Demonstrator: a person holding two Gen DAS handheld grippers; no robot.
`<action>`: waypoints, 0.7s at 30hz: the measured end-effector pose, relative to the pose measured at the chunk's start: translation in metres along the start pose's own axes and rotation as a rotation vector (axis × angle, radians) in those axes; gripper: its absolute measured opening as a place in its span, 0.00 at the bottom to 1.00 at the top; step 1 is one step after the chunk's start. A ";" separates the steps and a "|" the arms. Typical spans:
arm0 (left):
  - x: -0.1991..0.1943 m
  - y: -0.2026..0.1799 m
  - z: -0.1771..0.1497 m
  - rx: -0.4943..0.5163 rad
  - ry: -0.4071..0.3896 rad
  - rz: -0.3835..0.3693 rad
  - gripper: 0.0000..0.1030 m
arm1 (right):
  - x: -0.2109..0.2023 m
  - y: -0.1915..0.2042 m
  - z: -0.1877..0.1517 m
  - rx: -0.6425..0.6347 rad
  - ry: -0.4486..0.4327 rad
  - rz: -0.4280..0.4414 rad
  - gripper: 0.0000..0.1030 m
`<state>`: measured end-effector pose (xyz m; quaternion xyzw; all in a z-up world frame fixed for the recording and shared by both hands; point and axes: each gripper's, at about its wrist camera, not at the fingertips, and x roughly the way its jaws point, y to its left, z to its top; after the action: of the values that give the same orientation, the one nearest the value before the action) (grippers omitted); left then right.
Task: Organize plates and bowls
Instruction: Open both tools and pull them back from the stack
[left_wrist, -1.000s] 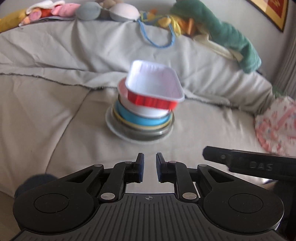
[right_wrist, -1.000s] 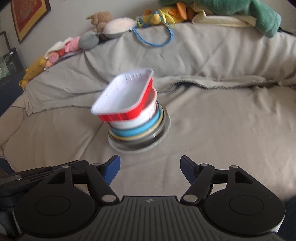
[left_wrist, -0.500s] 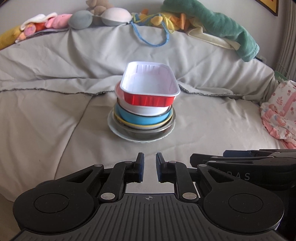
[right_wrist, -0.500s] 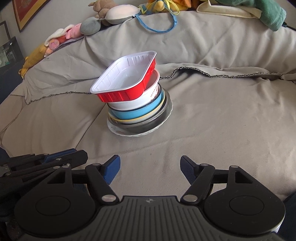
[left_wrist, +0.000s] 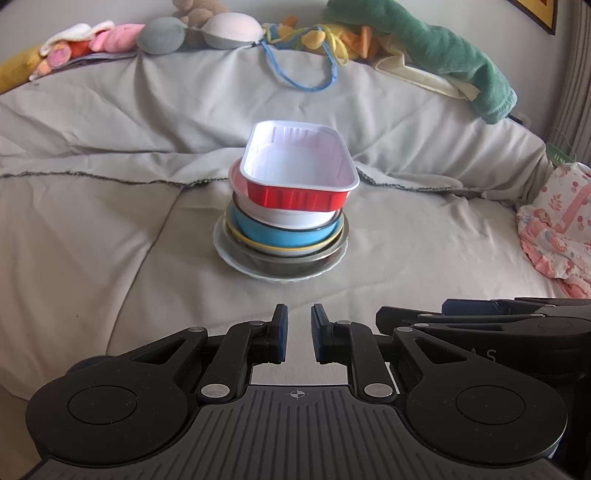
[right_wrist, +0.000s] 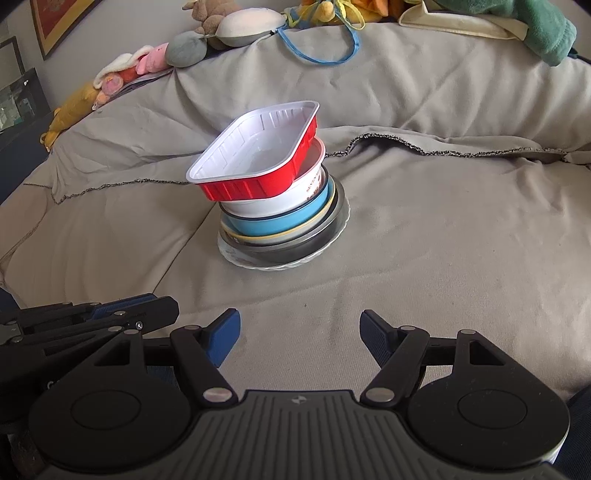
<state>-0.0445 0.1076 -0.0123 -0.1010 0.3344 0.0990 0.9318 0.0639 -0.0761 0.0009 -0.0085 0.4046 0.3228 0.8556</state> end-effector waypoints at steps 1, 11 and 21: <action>0.000 0.000 0.000 0.000 0.000 -0.001 0.17 | 0.000 0.000 0.000 0.000 0.000 0.000 0.70; -0.002 0.000 0.000 0.000 0.002 0.001 0.17 | 0.000 -0.001 0.000 0.000 -0.001 0.001 0.70; 0.001 0.002 0.003 0.013 -0.006 0.019 0.17 | -0.002 -0.002 0.000 -0.005 -0.006 0.007 0.70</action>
<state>-0.0422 0.1105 -0.0113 -0.0914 0.3330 0.1059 0.9325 0.0643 -0.0787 0.0017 -0.0083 0.4012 0.3271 0.8555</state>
